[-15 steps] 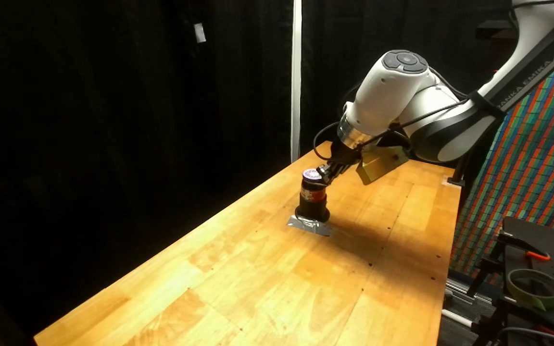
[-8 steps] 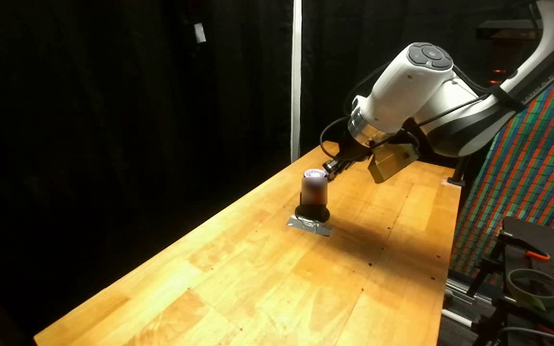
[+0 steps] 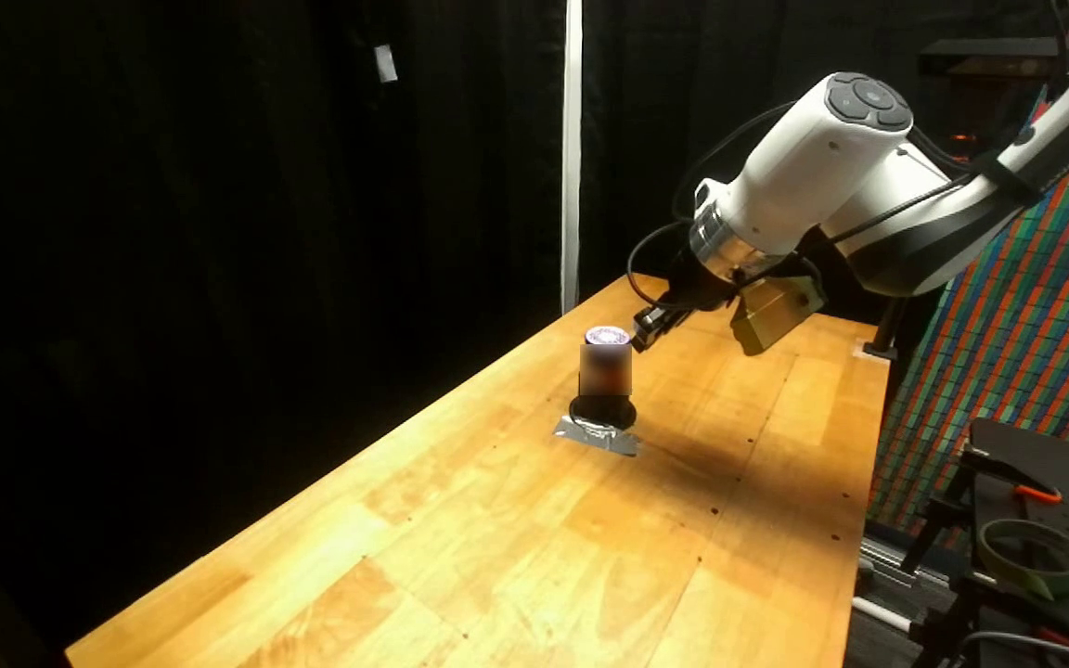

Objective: Put the elastic around the bottle on the table

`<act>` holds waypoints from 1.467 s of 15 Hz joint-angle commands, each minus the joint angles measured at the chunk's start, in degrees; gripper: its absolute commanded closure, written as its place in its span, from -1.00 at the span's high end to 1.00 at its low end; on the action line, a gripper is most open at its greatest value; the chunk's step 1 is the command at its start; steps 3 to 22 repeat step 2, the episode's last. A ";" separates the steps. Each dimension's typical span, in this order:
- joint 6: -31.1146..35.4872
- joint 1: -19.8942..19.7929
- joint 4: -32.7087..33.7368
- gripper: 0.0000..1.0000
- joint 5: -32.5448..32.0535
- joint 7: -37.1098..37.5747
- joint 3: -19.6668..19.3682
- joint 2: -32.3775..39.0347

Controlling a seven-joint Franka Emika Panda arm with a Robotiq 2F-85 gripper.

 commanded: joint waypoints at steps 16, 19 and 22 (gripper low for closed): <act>1.27 -4.14 -6.87 -0.10 14.50 -15.24 5.88 -3.40; 1.27 -4.14 -6.87 -0.10 14.50 -15.24 5.88 -3.40; 1.27 -4.14 -6.87 -0.10 14.50 -15.24 5.88 -3.40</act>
